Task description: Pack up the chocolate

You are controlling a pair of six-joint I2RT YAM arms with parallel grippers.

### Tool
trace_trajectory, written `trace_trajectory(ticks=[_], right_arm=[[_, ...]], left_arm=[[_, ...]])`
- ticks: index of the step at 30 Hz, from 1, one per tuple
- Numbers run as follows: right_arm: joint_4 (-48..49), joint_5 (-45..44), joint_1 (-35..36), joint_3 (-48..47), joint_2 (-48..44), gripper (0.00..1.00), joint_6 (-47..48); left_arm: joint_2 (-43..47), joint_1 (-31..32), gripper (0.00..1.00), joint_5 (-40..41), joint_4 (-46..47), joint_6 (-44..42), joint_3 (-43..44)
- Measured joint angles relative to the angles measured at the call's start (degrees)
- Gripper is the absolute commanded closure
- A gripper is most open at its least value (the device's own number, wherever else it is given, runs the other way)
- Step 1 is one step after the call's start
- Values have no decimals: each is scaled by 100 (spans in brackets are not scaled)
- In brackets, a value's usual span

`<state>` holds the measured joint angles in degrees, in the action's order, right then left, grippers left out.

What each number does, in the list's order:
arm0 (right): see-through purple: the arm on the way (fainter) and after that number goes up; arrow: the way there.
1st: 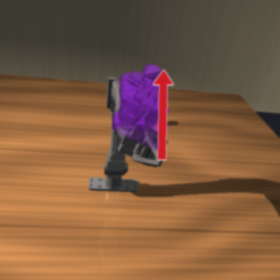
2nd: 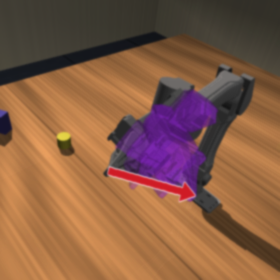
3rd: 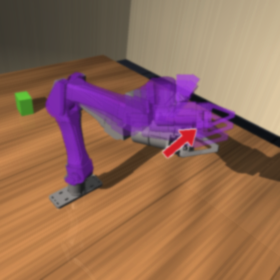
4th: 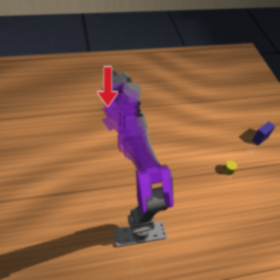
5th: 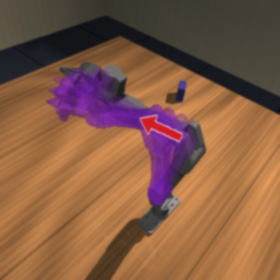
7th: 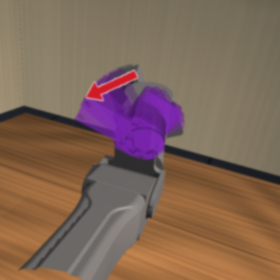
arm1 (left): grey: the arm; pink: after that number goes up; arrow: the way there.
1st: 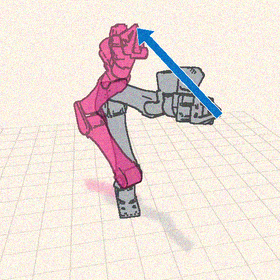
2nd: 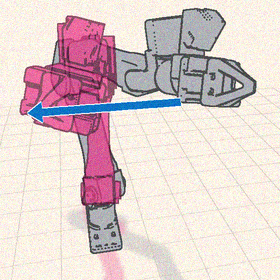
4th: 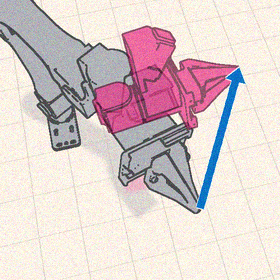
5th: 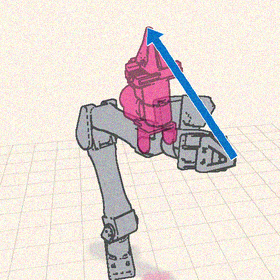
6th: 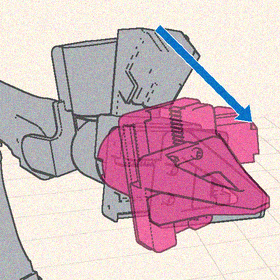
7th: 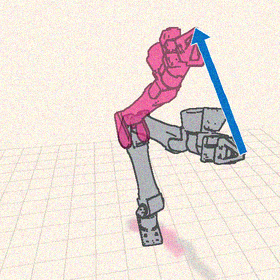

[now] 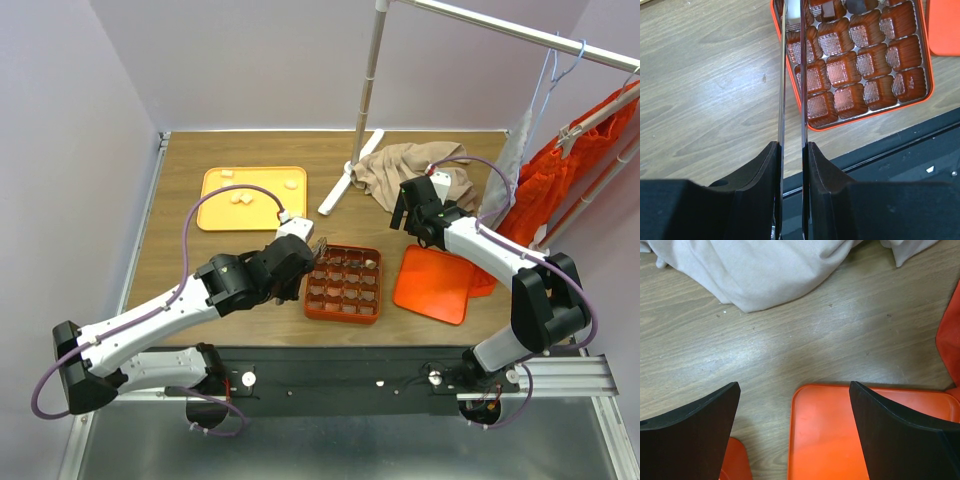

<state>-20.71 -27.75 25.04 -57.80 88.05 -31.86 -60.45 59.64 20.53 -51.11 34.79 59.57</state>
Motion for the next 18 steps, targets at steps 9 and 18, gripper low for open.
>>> trace_trajectory(ticks=[9,18], right_arm=[[0,33,0,-7,4,1,39],[0,66,0,-24,17,1,42]], left_arm=[[-37,0,81,0,11,0,61],[-44,0,80,-2,39,0,66]])
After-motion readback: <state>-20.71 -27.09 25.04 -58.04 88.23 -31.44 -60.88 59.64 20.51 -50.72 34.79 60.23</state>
